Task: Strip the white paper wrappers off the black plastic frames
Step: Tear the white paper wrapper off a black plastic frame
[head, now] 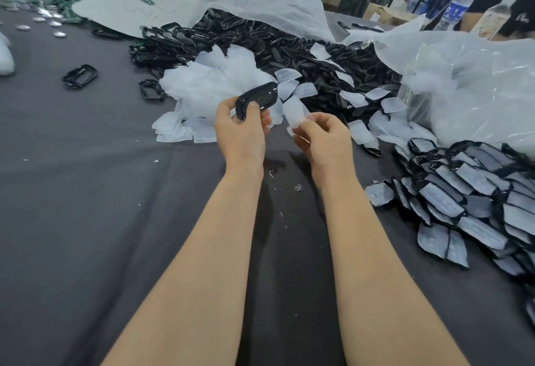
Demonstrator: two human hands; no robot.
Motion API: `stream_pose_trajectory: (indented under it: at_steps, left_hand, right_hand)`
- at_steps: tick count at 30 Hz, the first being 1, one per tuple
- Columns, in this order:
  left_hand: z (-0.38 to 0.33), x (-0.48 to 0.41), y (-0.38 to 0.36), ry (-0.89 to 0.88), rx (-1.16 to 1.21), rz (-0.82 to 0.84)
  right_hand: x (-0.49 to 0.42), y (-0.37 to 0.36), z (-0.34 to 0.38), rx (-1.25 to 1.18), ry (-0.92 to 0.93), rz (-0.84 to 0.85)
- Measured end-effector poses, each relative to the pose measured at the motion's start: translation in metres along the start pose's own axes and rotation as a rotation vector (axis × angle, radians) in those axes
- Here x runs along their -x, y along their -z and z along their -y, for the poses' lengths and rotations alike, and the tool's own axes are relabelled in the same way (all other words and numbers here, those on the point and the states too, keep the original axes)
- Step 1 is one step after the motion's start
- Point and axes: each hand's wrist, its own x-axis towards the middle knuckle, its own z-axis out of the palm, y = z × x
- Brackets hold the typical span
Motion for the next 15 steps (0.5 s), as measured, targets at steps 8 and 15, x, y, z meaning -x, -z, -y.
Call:
stream_pose_trajectory:
  at_steps: [8,15]
  left_hand:
    - [-0.003,0.003,-0.004,-0.044,0.062,0.126]
    - [0.001,0.005,-0.006,-0.05,0.046,0.217]
  right_hand:
    - [0.008,-0.005,-0.009,0.561,0.326,0.034]
    - [0.006,-0.015,-0.014,1.019,0.333,0.228]
